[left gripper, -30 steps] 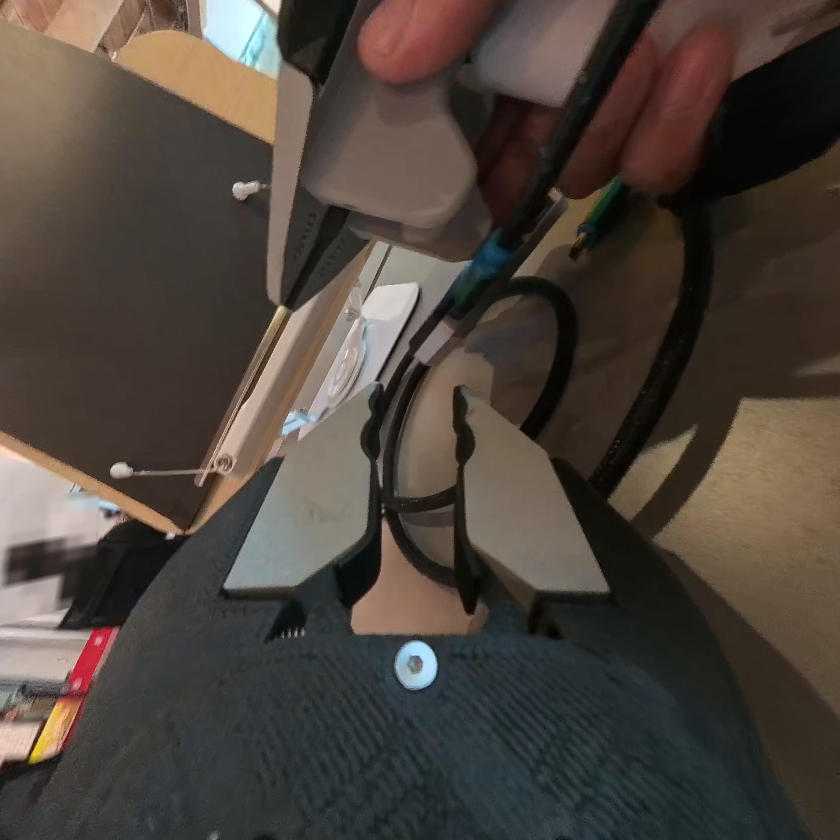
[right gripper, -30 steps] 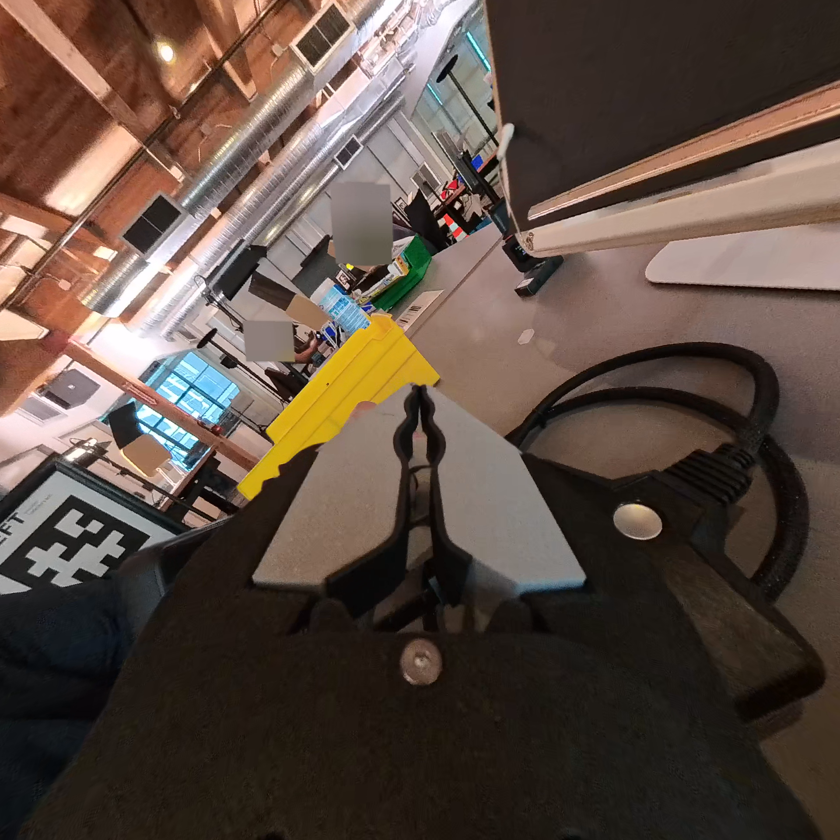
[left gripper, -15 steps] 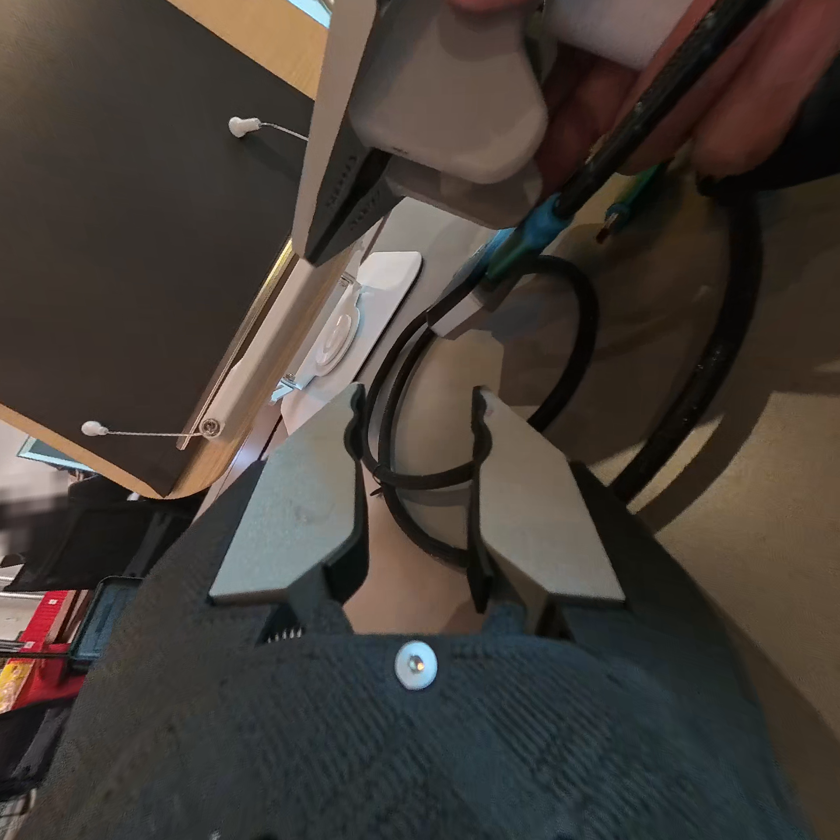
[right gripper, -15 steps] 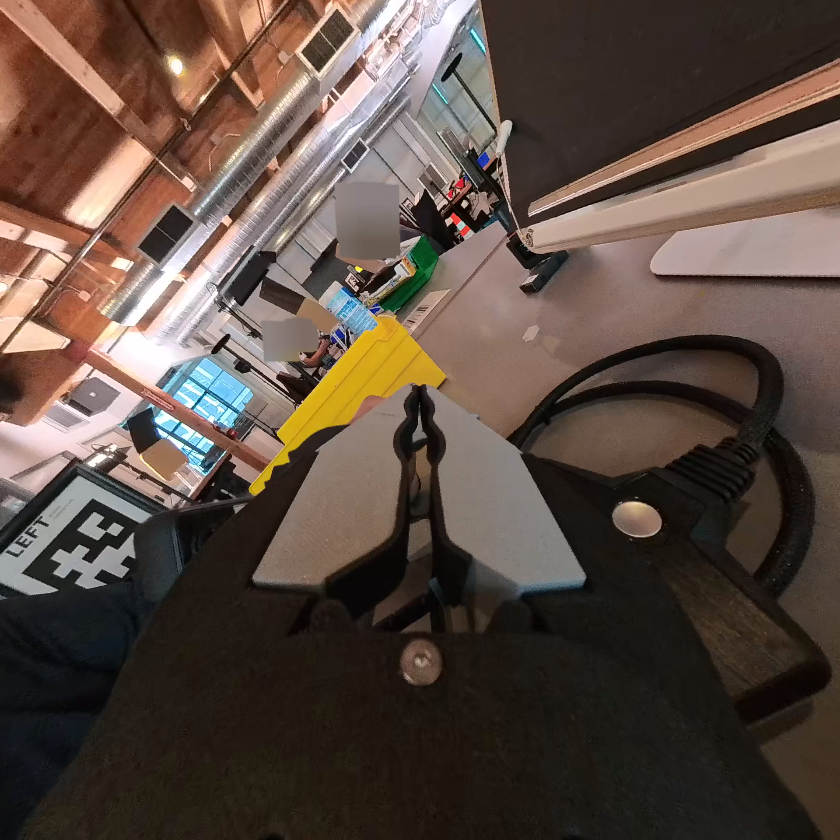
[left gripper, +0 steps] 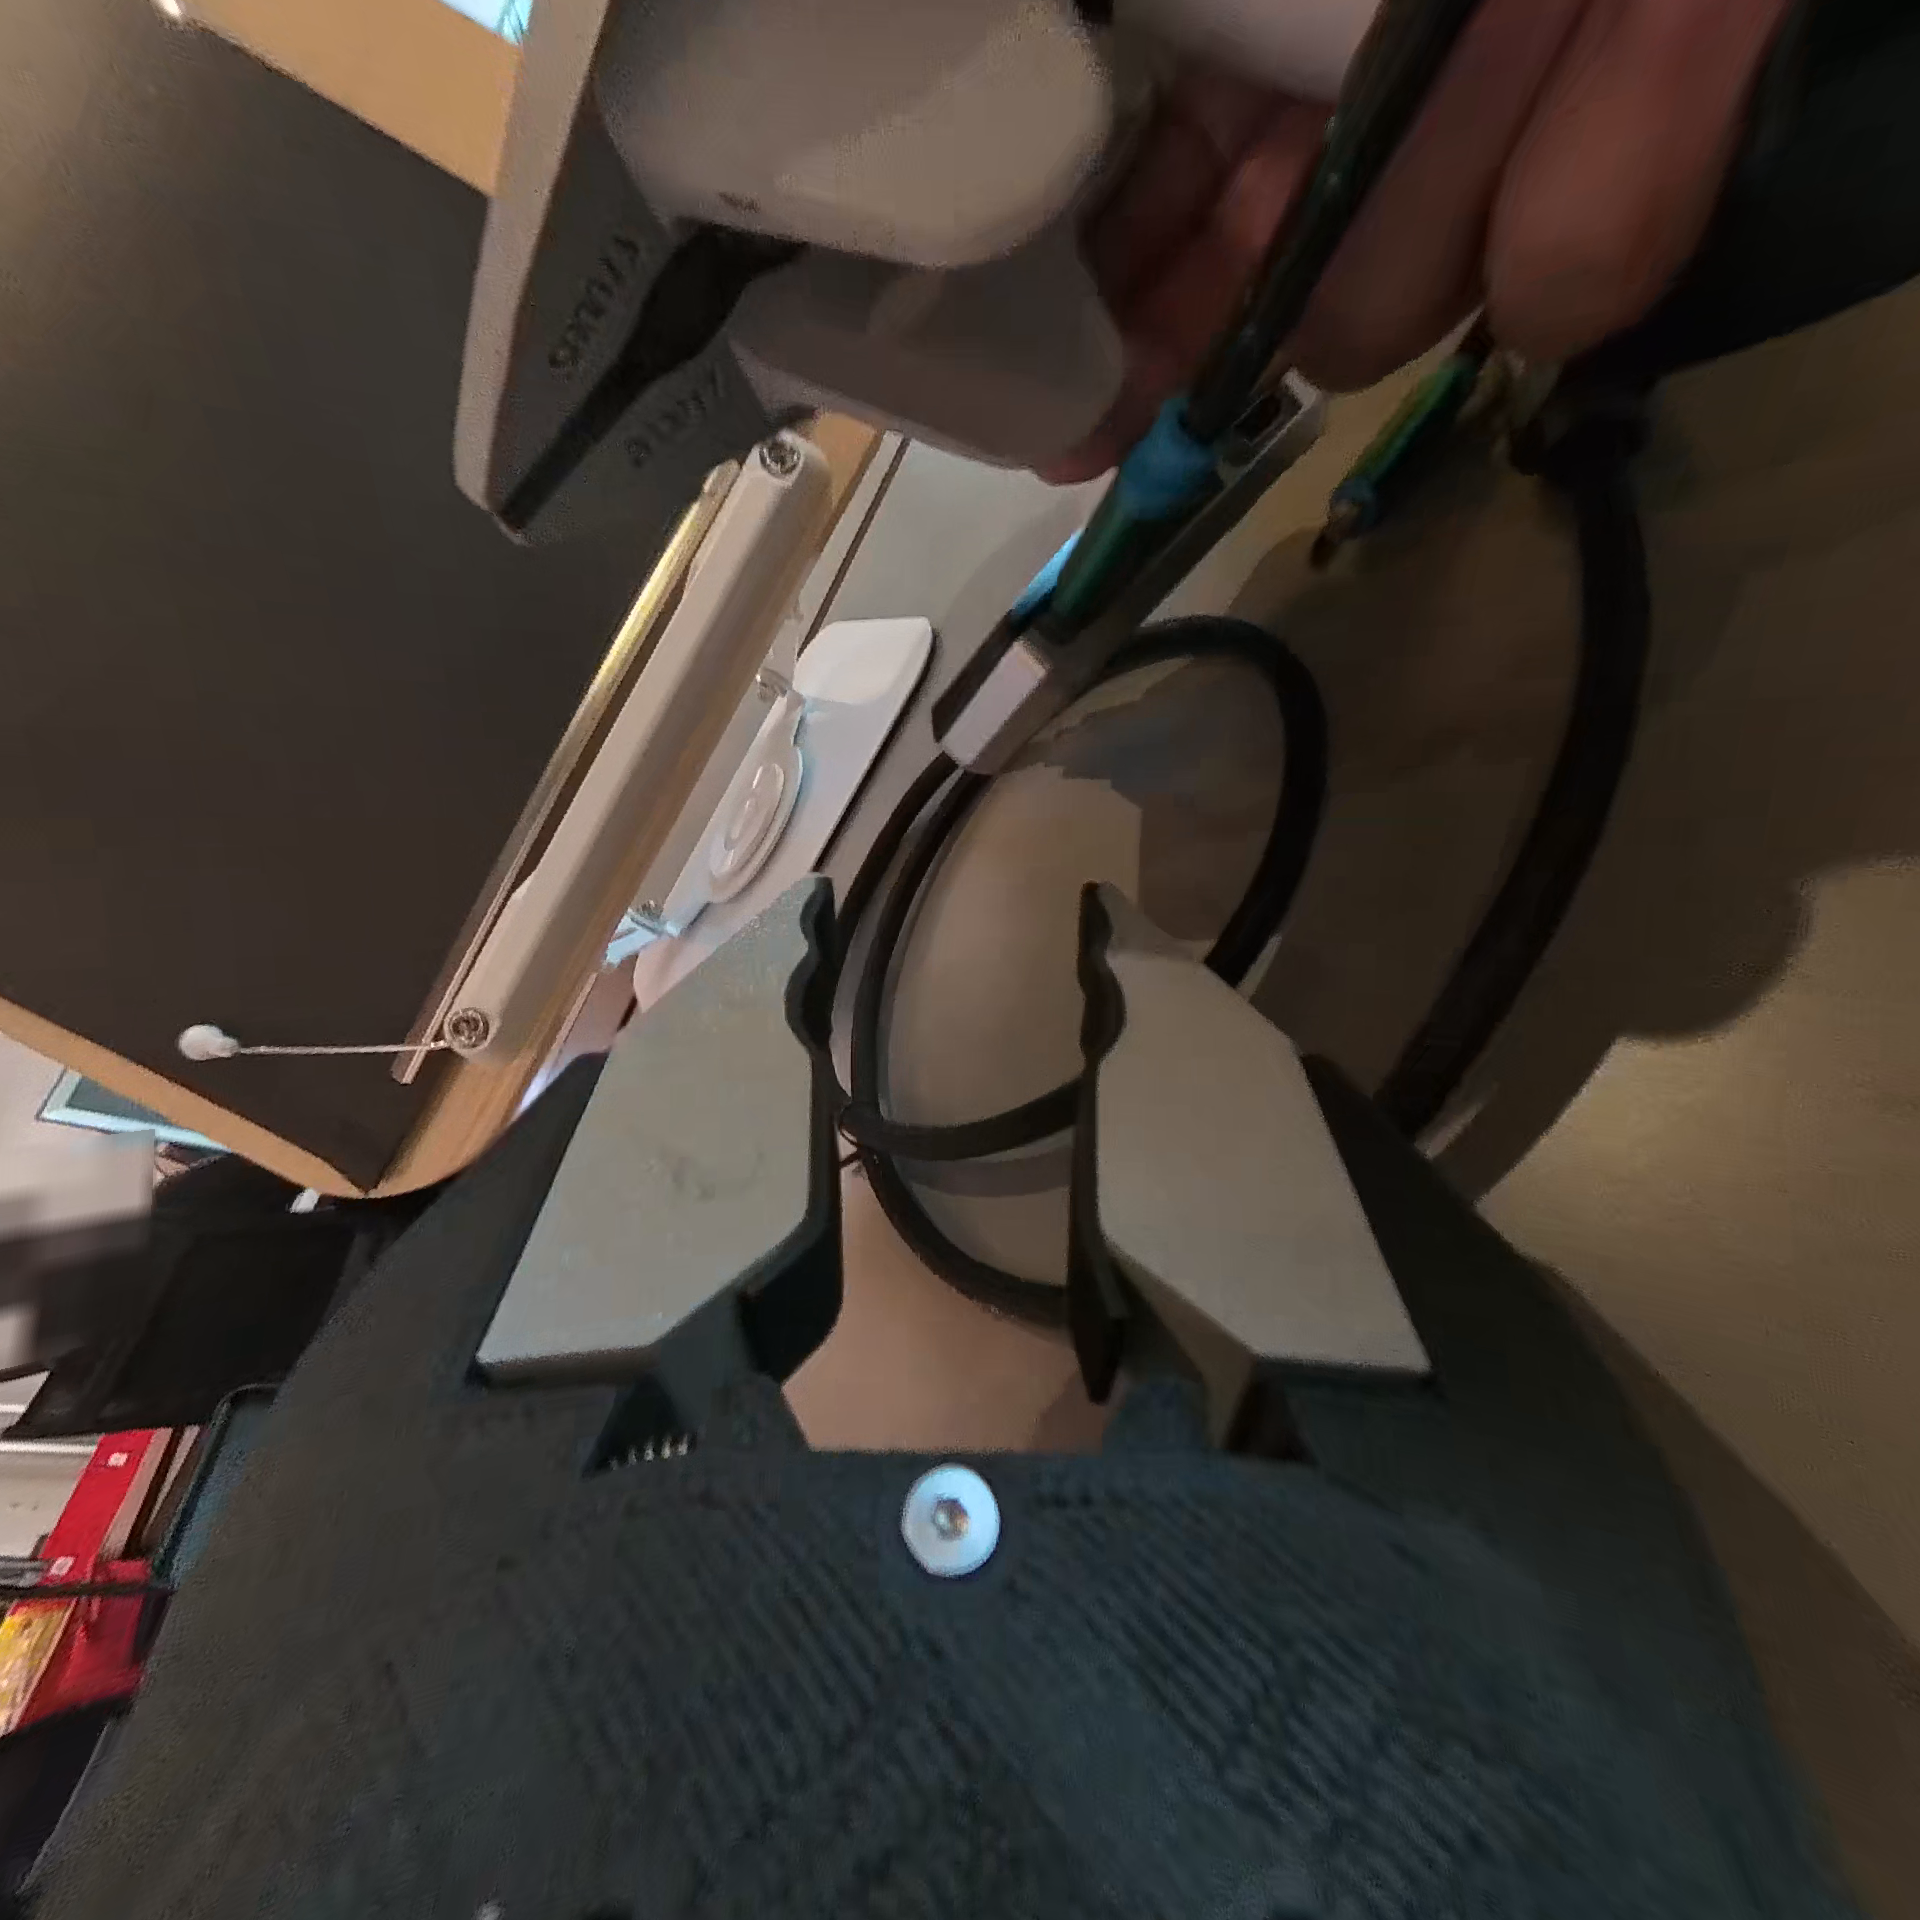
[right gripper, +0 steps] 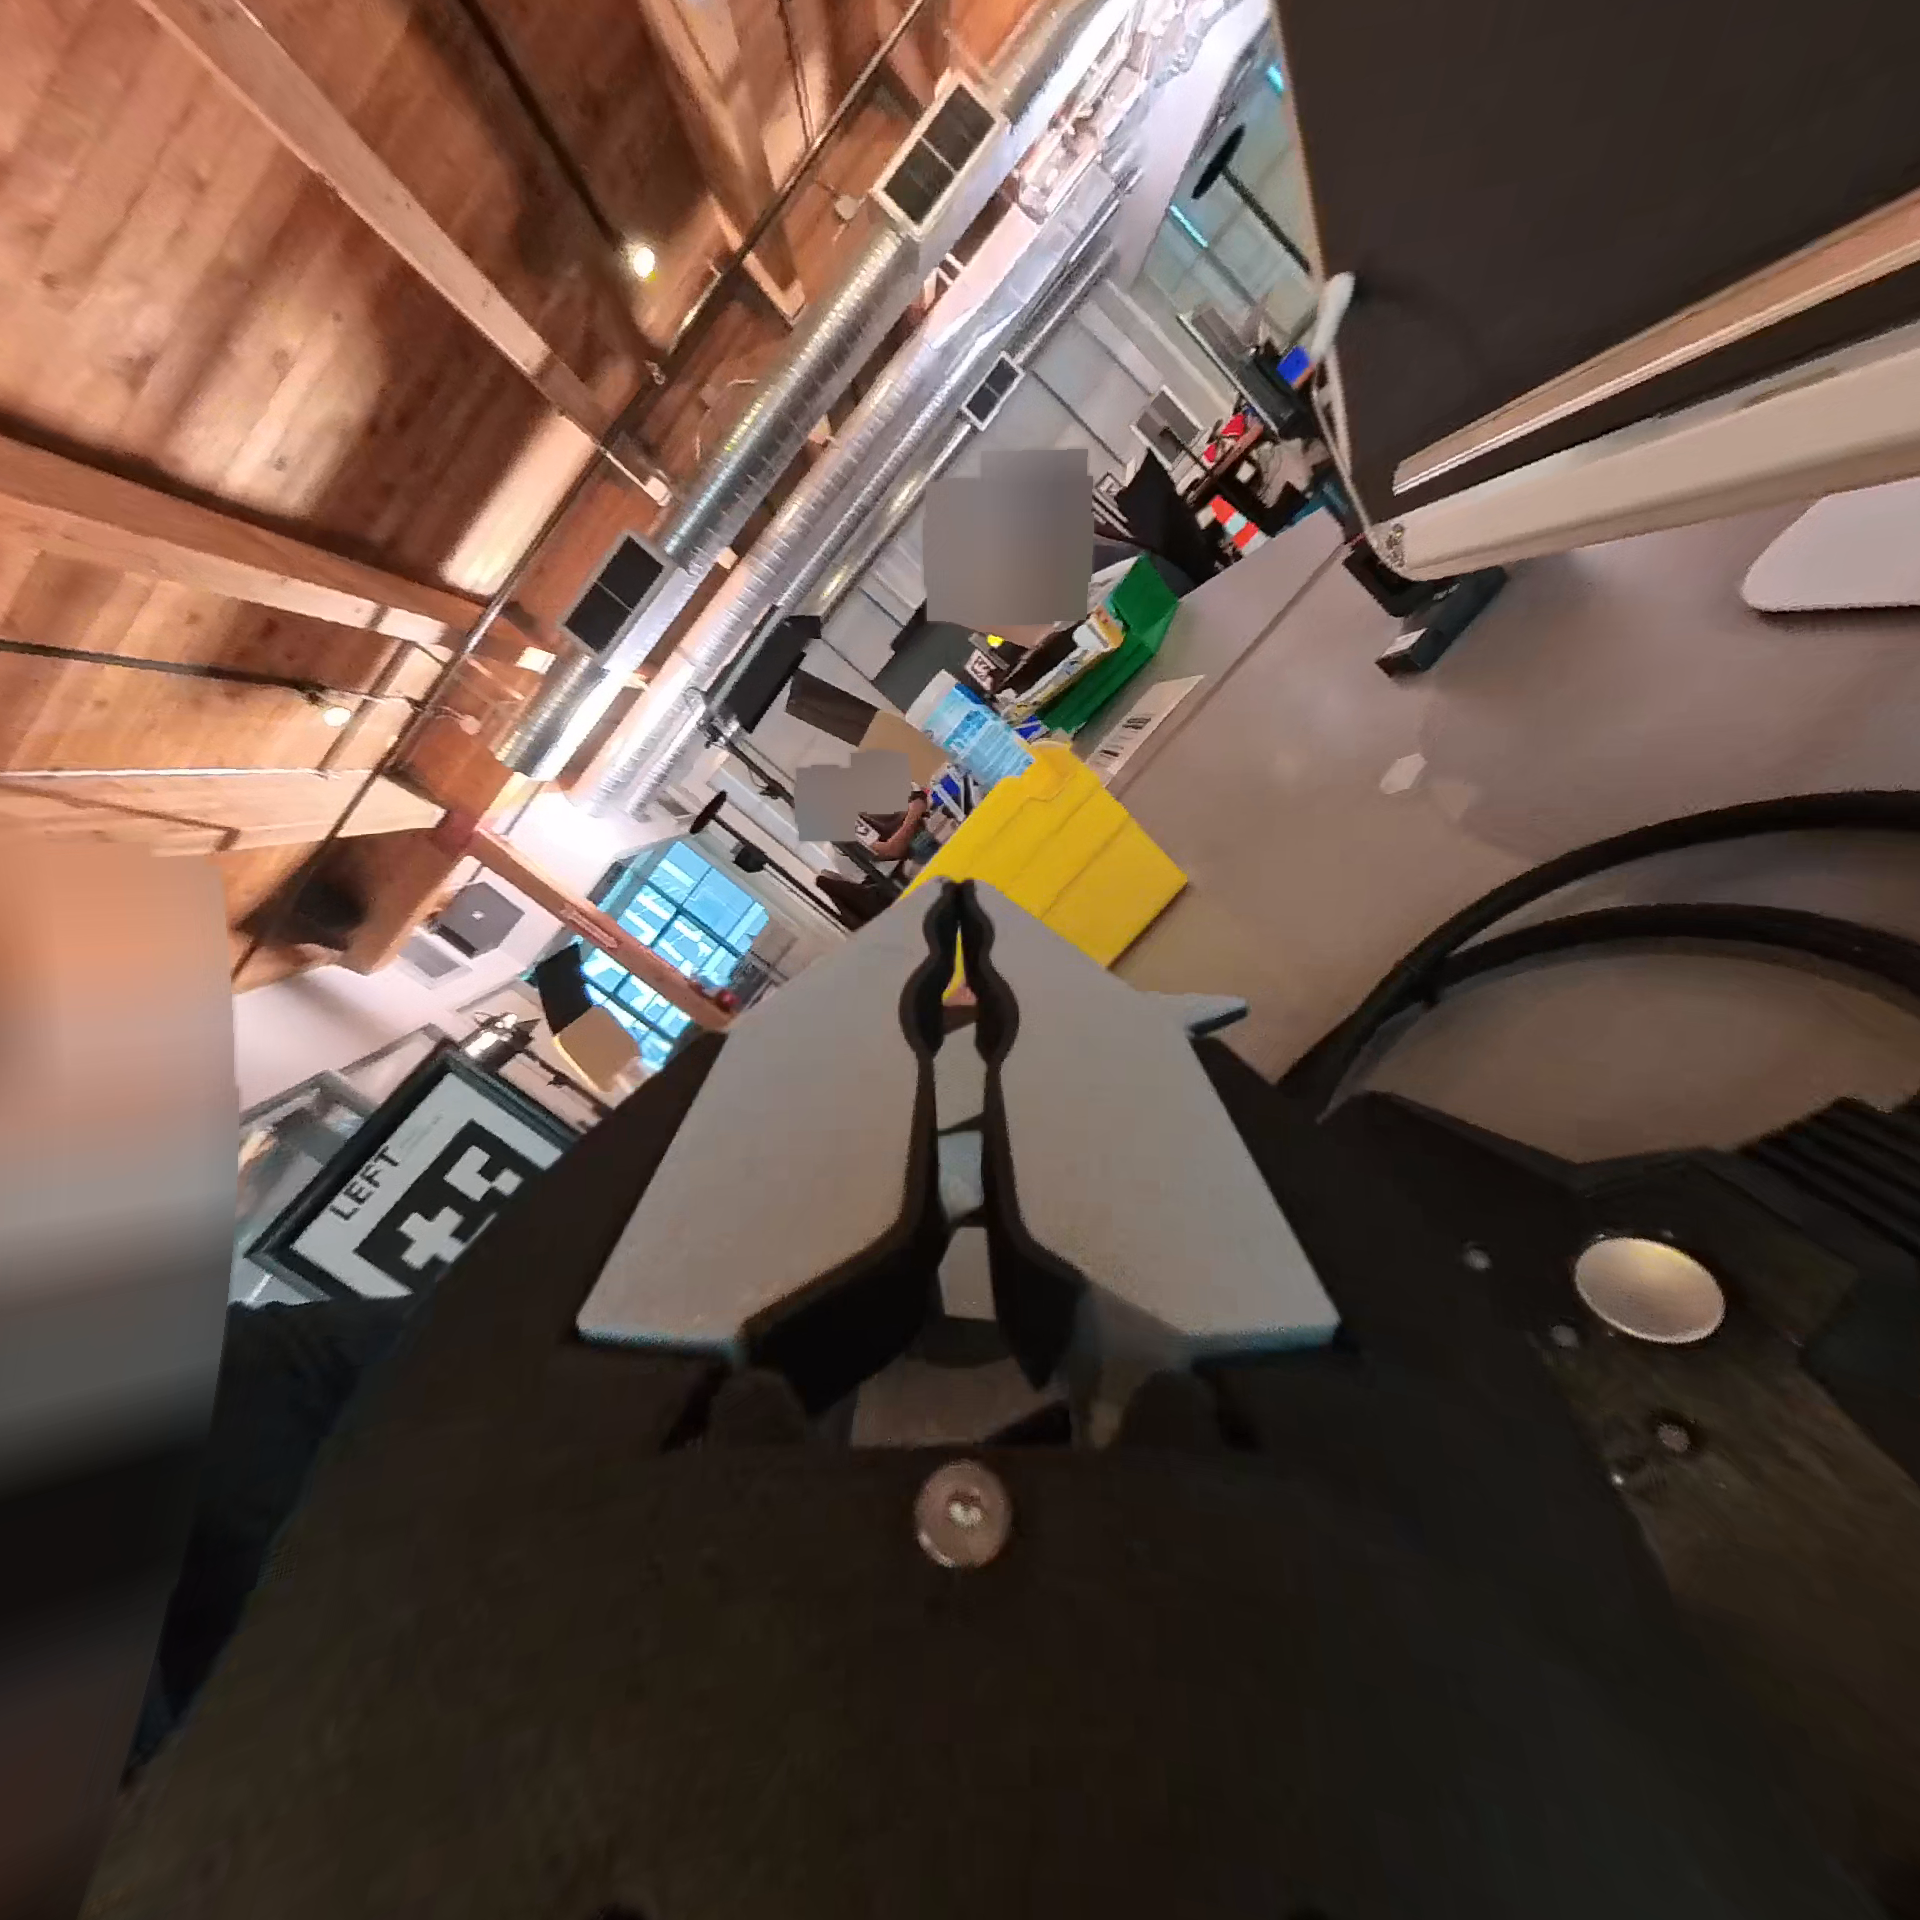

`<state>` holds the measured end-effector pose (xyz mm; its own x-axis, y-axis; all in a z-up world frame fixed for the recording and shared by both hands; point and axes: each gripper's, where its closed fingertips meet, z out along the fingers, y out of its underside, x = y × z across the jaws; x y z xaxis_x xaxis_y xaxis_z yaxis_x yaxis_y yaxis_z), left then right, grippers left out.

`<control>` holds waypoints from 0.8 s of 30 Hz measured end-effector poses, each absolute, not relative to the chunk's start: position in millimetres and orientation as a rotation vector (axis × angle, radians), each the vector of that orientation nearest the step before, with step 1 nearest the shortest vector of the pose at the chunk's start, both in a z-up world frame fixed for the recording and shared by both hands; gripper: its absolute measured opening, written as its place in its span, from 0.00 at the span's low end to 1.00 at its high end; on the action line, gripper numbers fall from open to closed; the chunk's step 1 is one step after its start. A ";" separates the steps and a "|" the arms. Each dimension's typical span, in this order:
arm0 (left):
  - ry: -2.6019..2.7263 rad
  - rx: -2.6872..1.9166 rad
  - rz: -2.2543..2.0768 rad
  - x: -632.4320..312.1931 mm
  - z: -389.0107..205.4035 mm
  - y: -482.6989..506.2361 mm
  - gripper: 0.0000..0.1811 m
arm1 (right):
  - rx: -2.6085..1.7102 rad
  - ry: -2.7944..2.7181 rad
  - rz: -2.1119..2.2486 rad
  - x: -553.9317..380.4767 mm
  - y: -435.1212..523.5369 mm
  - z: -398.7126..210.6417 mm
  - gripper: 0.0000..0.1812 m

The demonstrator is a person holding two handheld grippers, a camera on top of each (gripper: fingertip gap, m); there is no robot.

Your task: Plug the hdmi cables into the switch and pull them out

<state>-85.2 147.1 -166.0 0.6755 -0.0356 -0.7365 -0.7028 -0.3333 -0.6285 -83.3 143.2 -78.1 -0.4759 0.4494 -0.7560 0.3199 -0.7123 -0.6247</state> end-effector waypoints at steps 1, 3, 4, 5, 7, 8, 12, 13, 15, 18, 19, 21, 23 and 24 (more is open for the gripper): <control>0.598 -1.774 0.768 -83.3 -163.2 147.9 0.24 | -1.570 -1.167 2.374 -83.1 141.1 -79.2 0.00; 0.658 -1.726 0.808 -79.7 -160.7 149.9 0.24 | -1.571 -1.210 2.389 -82.6 134.3 -80.3 0.00; 0.689 -1.709 0.847 -79.9 -160.7 151.7 0.24 | -1.565 -1.236 2.402 -81.8 129.9 -80.1 0.00; 0.725 -1.698 0.880 -80.1 -162.0 153.9 0.24 | -1.562 -1.260 2.411 -81.3 125.7 -80.2 0.00; 0.804 -1.686 0.947 -80.1 -166.8 158.9 0.24 | -1.557 -1.294 2.408 -81.2 120.5 -80.9 0.00; 0.834 -1.684 0.983 -79.5 -168.5 161.3 0.24 | -1.557 -1.306 2.409 -80.9 119.0 -81.3 0.00; 0.991 -1.583 1.068 -59.2 -165.6 171.5 0.23 | -1.549 -1.309 2.476 -78.5 115.7 -78.6 0.00; 1.017 -1.561 1.085 -55.4 -164.3 175.2 0.22 | -1.541 -1.321 2.501 -77.2 113.0 -77.5 0.00; 1.054 -1.545 1.108 -51.6 -165.6 183.2 0.19 | -1.529 -1.384 2.506 -75.7 104.3 -79.1 0.00; 1.090 -1.604 1.105 -57.0 -176.6 188.2 0.10 | -1.511 -1.528 2.389 -76.5 92.2 -88.9 0.00; 1.098 -1.621 1.088 -59.4 -176.9 186.2 0.10 | -1.464 -1.570 2.384 -74.1 87.2 -86.7 0.00; 1.059 -1.630 1.067 -66.0 -167.3 179.2 0.10 | -1.311 -1.632 2.441 -64.1 74.8 -71.7 0.08; 1.007 -1.622 1.042 -70.2 -155.6 168.9 0.10 | -1.180 -1.676 2.416 -56.3 68.9 -61.4 0.10; 0.990 -1.615 1.032 -71.6 -150.4 163.4 0.10 | -1.134 -1.680 2.375 -54.3 69.6 -58.4 0.07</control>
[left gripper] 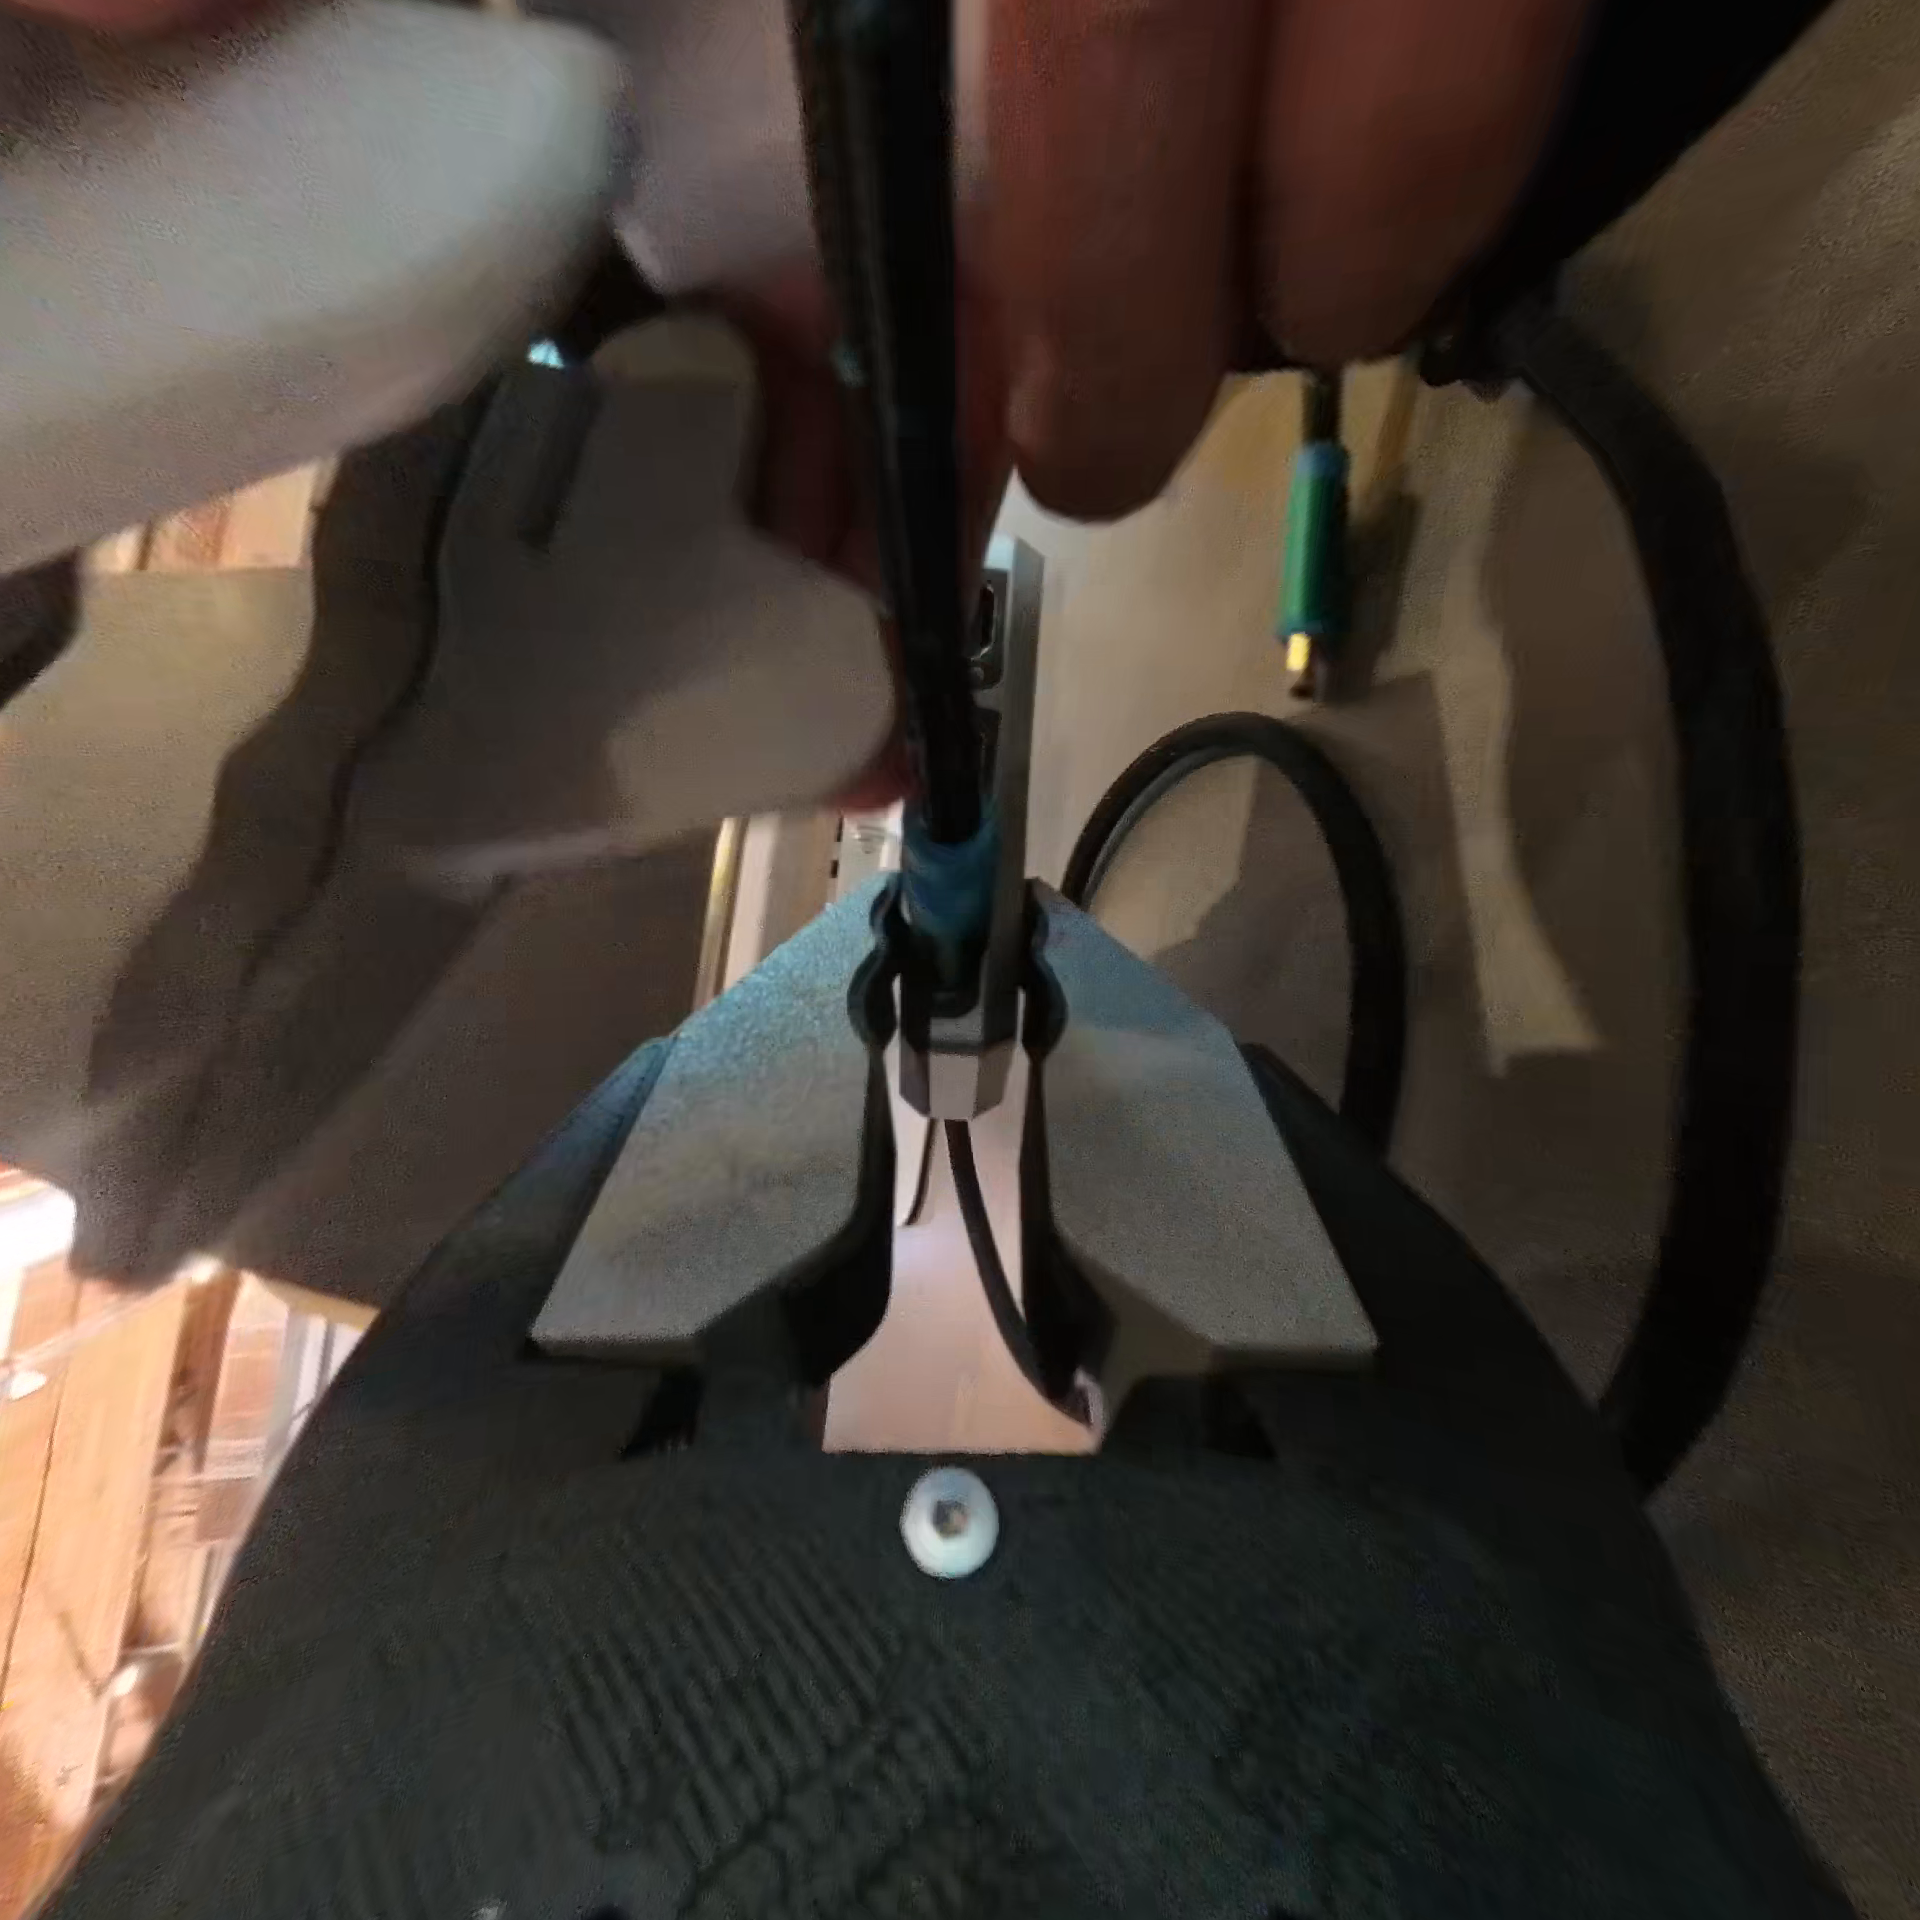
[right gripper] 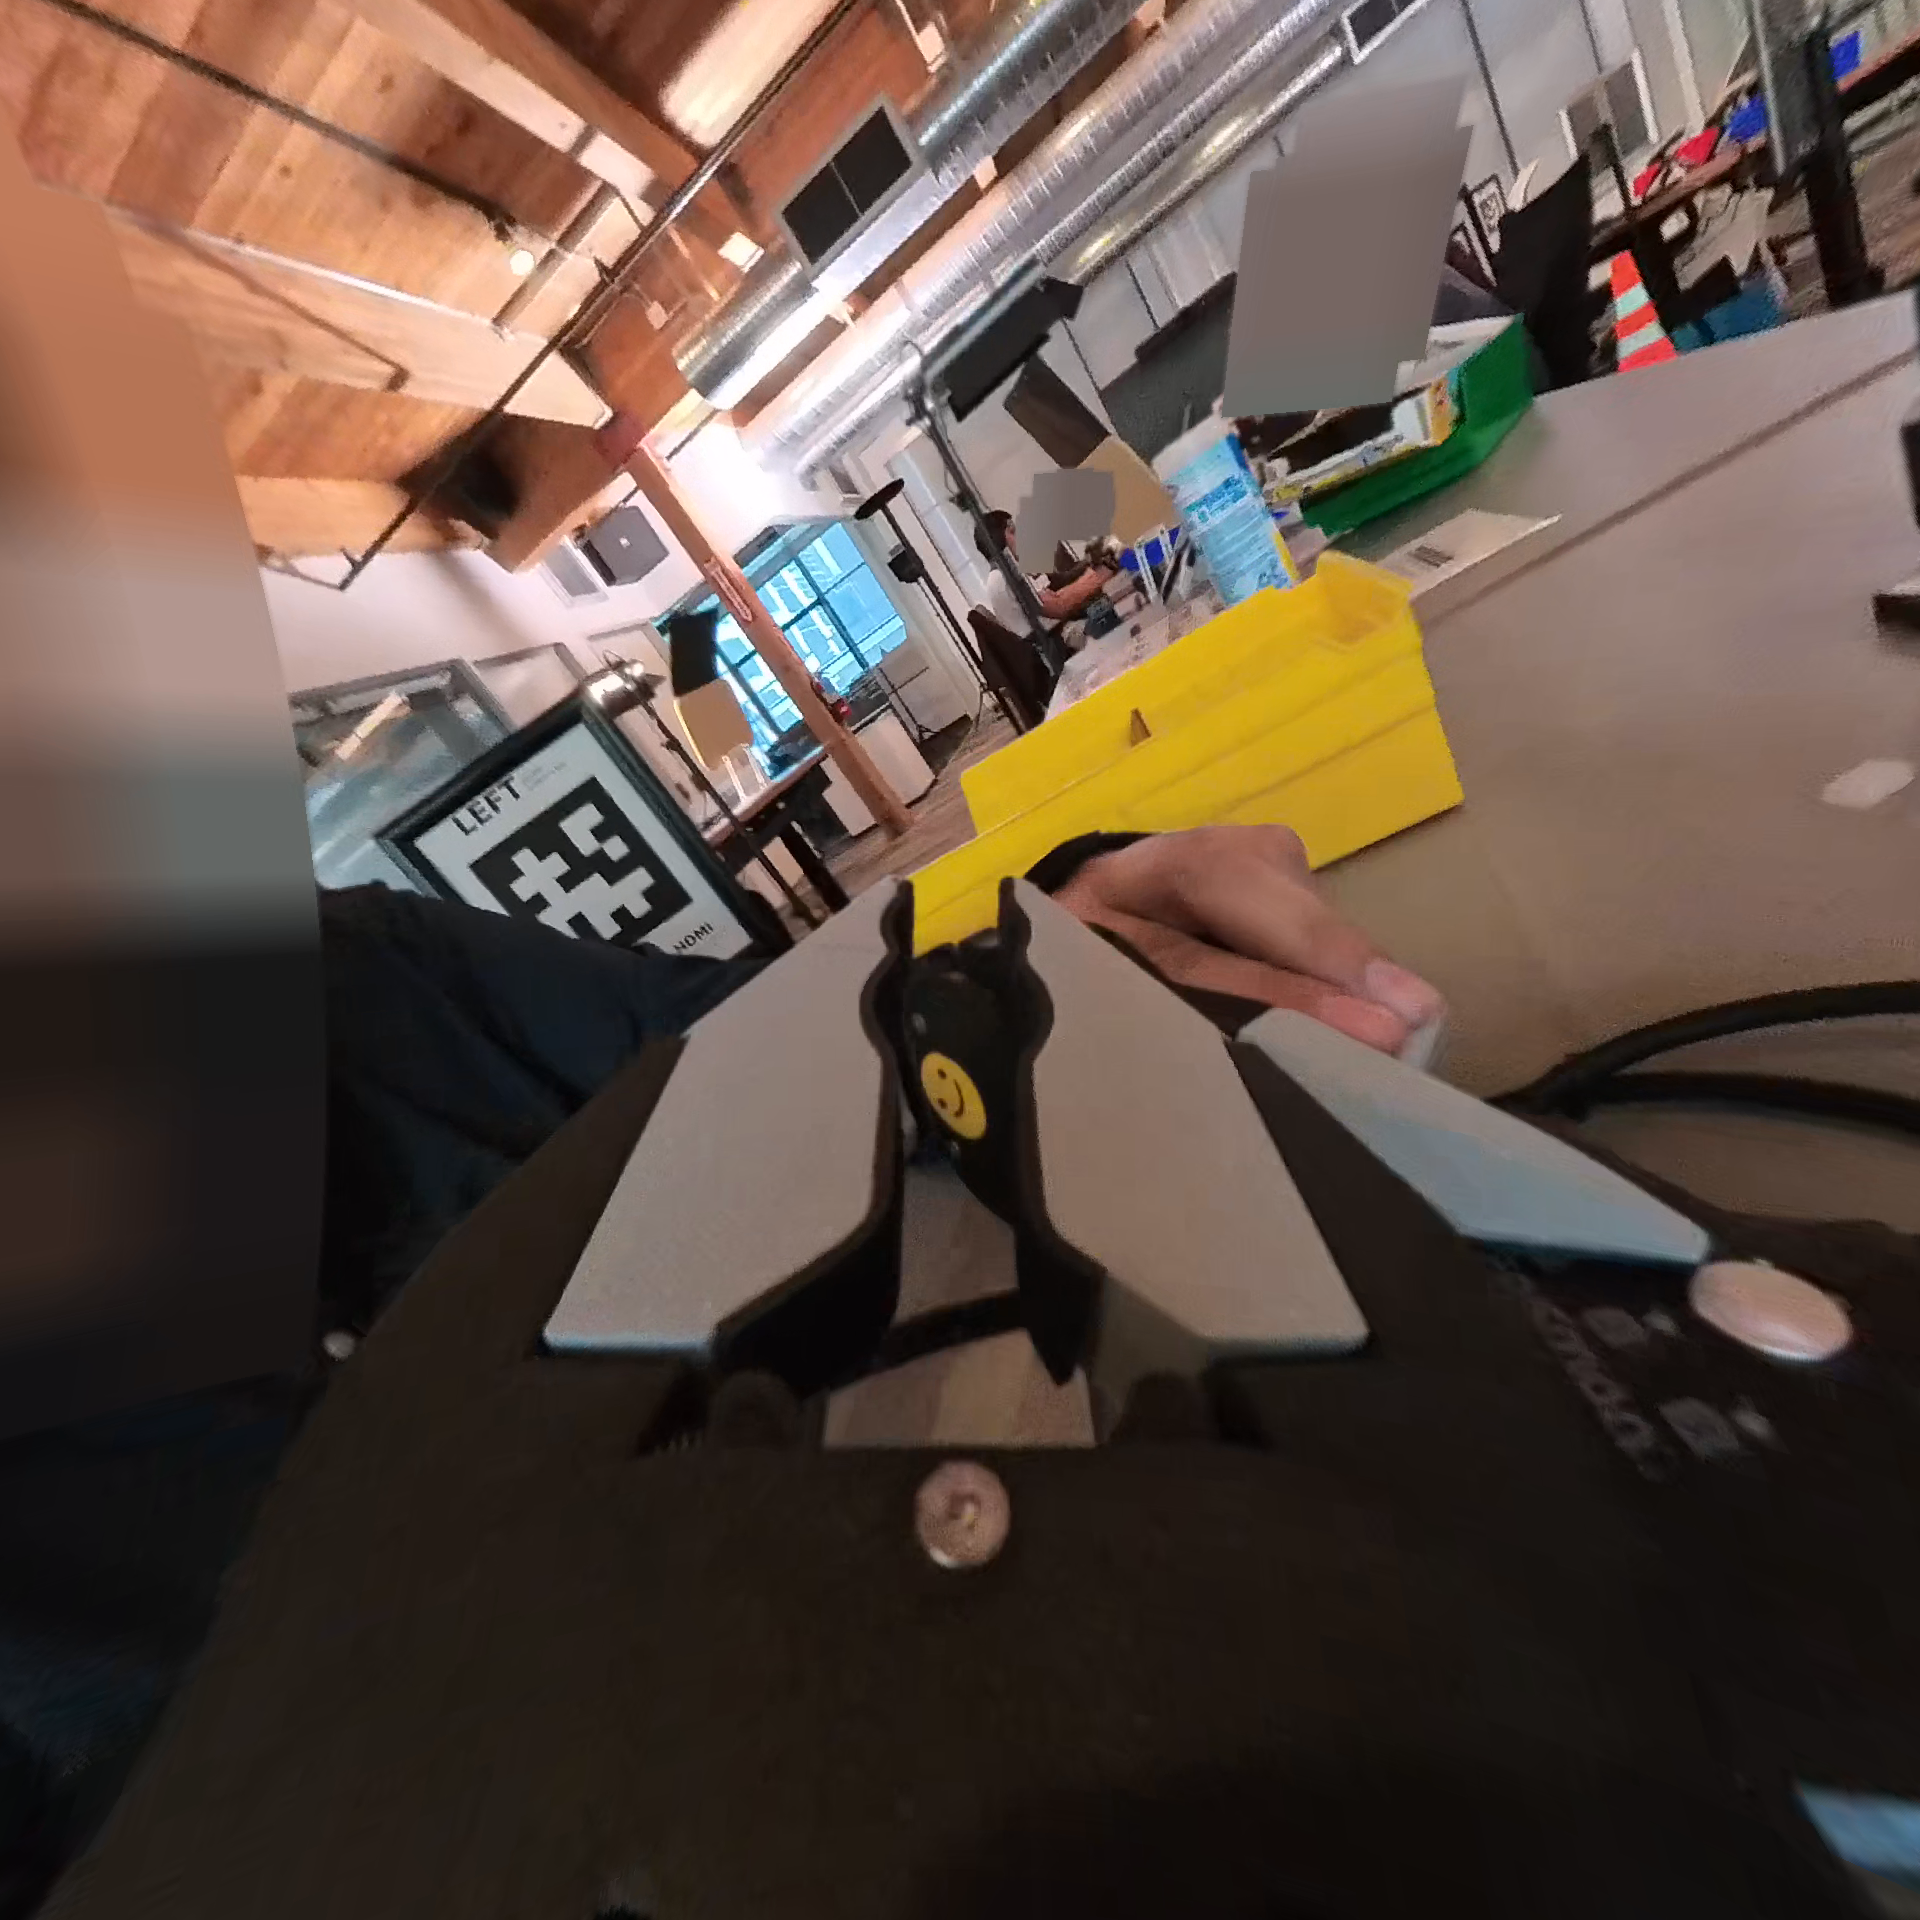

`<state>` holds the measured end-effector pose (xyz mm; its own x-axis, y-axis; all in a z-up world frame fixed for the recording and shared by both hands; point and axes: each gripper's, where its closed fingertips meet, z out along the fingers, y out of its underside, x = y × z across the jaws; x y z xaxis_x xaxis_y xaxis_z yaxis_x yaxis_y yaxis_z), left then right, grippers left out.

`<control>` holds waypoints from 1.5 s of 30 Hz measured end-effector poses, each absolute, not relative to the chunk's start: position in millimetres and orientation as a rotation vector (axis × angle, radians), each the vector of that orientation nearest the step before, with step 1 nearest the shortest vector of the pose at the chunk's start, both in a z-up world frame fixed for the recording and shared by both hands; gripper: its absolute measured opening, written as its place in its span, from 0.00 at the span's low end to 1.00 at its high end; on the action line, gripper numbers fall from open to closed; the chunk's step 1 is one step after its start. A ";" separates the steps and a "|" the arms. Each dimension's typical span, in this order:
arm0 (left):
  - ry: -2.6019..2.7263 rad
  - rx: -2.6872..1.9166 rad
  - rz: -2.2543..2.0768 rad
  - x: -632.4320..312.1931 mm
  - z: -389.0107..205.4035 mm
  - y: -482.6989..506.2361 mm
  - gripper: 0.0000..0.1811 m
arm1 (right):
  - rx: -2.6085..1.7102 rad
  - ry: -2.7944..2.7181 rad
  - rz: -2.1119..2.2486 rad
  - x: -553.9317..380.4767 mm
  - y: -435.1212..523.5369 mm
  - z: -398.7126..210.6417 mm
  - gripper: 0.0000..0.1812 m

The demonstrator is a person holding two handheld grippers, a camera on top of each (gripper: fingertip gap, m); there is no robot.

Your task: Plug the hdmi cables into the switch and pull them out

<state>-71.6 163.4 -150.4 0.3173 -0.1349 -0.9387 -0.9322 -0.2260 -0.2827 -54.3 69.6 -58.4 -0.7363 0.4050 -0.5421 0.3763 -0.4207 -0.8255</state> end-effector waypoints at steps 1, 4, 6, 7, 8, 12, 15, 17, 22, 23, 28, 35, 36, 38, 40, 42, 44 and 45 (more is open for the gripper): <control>0.974 -1.608 1.028 -73.1 -145.4 158.3 0.10 | -1.118 -1.676 2.317 -54.9 72.7 -58.1 0.10; 0.911 -1.592 0.980 -78.4 -127.9 146.0 0.10 | -1.124 -1.645 2.070 -63.0 89.6 -63.7 0.13; 0.851 -1.613 0.945 -89.8 -119.1 138.9 0.10 | -1.085 -1.670 1.918 -62.9 93.4 -65.4 0.19; 0.812 -1.624 0.920 -96.7 -115.1 135.6 0.10 | -1.065 -1.700 1.835 -62.7 93.1 -68.7 0.20; 0.769 -1.629 0.881 -102.9 -111.1 132.4 0.10 | -1.057 -1.726 1.727 -64.9 94.7 -74.7 0.20; 0.675 -1.684 0.636 -110.1 -109.1 122.3 0.10 | -1.013 -1.774 1.398 -76.9 98.5 -95.1 0.13; 0.645 -1.755 0.505 -105.6 -118.1 121.9 0.10 | -0.967 -1.841 1.310 -79.4 91.0 -105.9 0.12; 0.625 -1.774 0.417 -98.7 -116.9 122.0 0.11 | -0.917 -1.856 1.292 -77.9 86.6 -106.1 0.09; 0.629 -1.808 0.329 -89.9 -116.6 118.6 0.11 | -0.807 -1.806 1.295 -72.1 81.8 -92.2 0.08; 0.626 -1.809 0.315 -88.5 -116.3 118.3 0.11 | -0.789 -1.795 1.313 -70.8 79.4 -89.0 0.11; 0.613 -1.840 0.218 -80.3 -120.4 118.2 0.11 | -0.803 -1.763 1.295 -72.6 83.5 -85.7 0.10; 0.637 -1.845 0.151 -72.6 -121.1 115.0 0.11 | -0.721 -1.759 1.283 -65.8 78.6 -79.9 0.05; 0.645 -1.844 0.164 -74.2 -120.6 114.3 0.11 | -0.715 -1.756 1.268 -65.5 78.7 -79.3 0.08; 0.648 -1.855 0.161 -77.3 -121.3 112.3 0.11 | -0.744 -1.780 1.225 -67.0 81.8 -83.4 0.16; 0.656 -1.858 0.147 -76.9 -121.6 110.6 0.11 | -0.749 -1.818 1.173 -66.8 83.3 -86.8 0.20; 0.663 -1.863 0.142 -74.4 -121.6 110.1 0.11 | -0.713 -1.805 1.141 -65.5 81.9 -81.8 0.18; 0.666 -1.866 0.165 -73.1 -121.5 111.1 0.11 | -0.673 -1.773 1.049 -63.8 85.4 -75.6 0.16; 0.667 -1.866 0.179 -73.0 -121.4 111.8 0.11 | -0.652 -1.751 1.015 -62.6 86.6 -72.3 0.16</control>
